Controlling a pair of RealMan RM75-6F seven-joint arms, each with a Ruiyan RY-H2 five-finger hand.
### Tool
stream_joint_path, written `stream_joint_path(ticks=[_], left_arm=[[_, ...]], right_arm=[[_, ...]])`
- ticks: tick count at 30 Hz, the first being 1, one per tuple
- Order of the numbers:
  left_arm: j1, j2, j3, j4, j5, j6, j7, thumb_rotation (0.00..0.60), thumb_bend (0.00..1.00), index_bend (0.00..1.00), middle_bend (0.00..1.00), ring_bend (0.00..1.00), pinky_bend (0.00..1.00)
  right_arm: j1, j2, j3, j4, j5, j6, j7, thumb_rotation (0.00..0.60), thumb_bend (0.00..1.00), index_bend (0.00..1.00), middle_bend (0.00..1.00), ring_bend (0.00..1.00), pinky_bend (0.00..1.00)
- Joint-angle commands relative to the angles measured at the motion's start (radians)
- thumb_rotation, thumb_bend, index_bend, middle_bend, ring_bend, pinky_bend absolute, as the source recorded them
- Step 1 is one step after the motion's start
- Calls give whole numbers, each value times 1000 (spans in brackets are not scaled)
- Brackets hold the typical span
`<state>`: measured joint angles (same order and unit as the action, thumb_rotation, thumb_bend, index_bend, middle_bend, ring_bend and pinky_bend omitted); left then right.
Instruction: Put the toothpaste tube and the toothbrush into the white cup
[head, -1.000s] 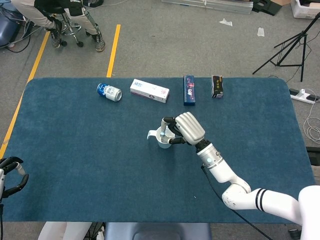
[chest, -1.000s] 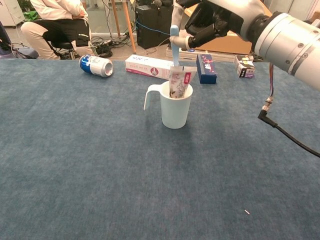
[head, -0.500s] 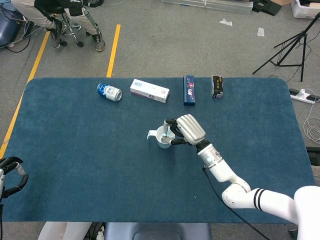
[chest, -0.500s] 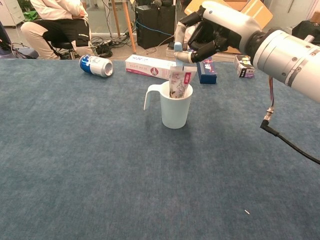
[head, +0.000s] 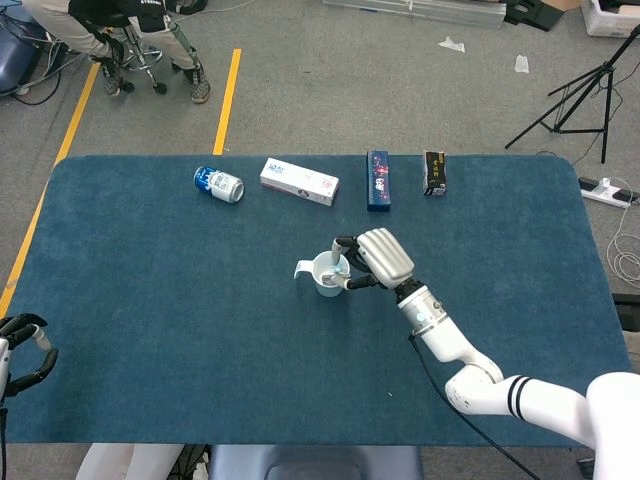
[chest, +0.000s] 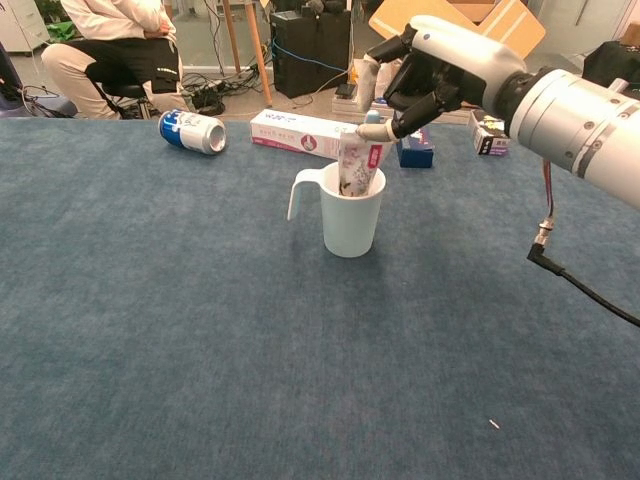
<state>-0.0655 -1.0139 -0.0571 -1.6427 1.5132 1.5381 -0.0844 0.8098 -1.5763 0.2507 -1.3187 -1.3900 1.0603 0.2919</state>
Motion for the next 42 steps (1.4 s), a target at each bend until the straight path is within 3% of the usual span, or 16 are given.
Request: stream_joint_path(ticks=[1, 19, 25, 29, 32, 35, 39, 42], left_arm=[[0, 0, 0, 0, 0, 0, 1, 600, 321, 599, 392, 365, 444], [-1, -8, 5, 2, 5, -4, 25, 600, 321, 598, 392, 365, 444], [-2, -12, 5, 3, 2, -6, 38, 600, 320, 599, 392, 365, 443], [-3, -18, 5, 4, 1, -7, 54, 600, 320, 598, 392, 365, 443], [-5, -24, 4, 7, -1, -9, 65, 600, 320, 599, 392, 365, 444], [-8, -30, 3, 11, -4, -15, 76, 600, 320, 598, 392, 365, 444], [-12, -36, 2, 16, -6, -20, 83, 600, 321, 596, 392, 365, 444], [-15, -41, 2, 20, -4, -22, 88, 600, 321, 591, 392, 365, 443]], right_arm=[[-2, 4, 0, -3, 0, 1, -3, 600, 94, 555, 1000, 1000, 1000], [-61, 88, -13, -88, -32, 86, -94, 600, 58, 461, 1000, 1000, 1000], [-141, 215, -71, -227, -49, 153, -384, 600, 56, 451, 1000, 986, 1000], [-200, 318, -111, -360, 0, 173, -640, 600, 53, 424, 990, 885, 1000], [-246, 386, -137, -462, 57, 197, -804, 600, 53, 408, 905, 793, 1000], [-301, 445, -170, -554, 113, 243, -956, 600, 52, 383, 758, 669, 994], [-375, 470, -215, -605, 148, 325, -1078, 600, 53, 342, 586, 505, 858], [-428, 468, -241, -618, 137, 389, -1099, 600, 53, 301, 477, 393, 752]])
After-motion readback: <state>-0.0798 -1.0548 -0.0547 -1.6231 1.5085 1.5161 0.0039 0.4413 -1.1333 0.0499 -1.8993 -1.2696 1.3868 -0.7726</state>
